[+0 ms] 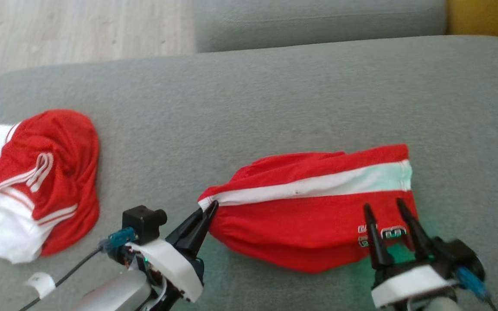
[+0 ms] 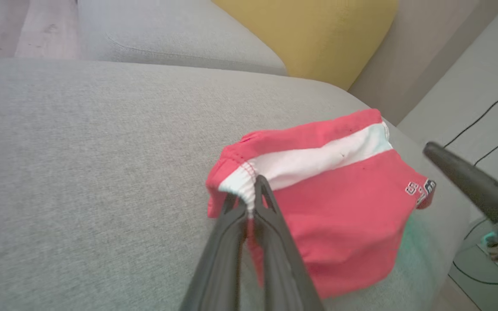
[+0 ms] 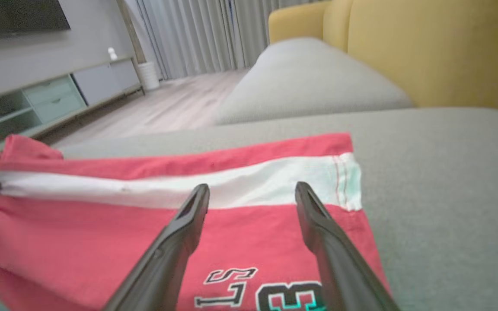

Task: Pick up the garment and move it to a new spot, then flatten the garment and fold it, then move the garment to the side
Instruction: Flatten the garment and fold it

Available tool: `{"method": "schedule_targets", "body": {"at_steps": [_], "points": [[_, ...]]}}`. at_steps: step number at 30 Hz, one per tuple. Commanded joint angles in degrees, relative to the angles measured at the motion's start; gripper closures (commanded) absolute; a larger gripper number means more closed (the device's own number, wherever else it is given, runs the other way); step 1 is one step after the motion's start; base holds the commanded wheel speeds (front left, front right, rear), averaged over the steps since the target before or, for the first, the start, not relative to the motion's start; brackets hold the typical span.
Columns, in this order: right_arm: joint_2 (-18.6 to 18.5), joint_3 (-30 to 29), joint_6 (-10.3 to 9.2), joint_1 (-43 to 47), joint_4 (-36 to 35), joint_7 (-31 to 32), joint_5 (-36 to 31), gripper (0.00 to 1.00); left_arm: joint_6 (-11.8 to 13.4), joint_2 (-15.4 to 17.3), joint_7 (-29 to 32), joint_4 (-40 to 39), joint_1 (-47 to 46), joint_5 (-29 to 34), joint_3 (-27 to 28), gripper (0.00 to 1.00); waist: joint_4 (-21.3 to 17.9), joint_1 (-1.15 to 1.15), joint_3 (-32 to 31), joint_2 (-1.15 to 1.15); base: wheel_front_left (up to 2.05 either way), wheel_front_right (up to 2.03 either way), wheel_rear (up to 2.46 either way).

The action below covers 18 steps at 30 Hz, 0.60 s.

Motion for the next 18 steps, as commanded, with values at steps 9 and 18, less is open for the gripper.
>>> {"method": "schedule_targets", "body": {"at_steps": [9, 18], "points": [[-7.3, 3.3, -0.05, -17.0, 14.8, 10.0, 6.2, 0.0, 1.1, -0.9, -2.8, -1.5, -1.1, 0.4, 2.6, 1.0, 5.6, 0.0, 1.7, 0.0, 0.0, 0.0, 0.0], [-8.5, 0.5, -0.05, -15.0, 14.5, 10.9, 10.0, 0.0, 1.7, -1.2, -4.4, 0.0, -0.5, 0.3, 3.9, 1.0, 7.0, 0.0, 1.6, 0.0, 0.0, 0.0, 0.0]]}}
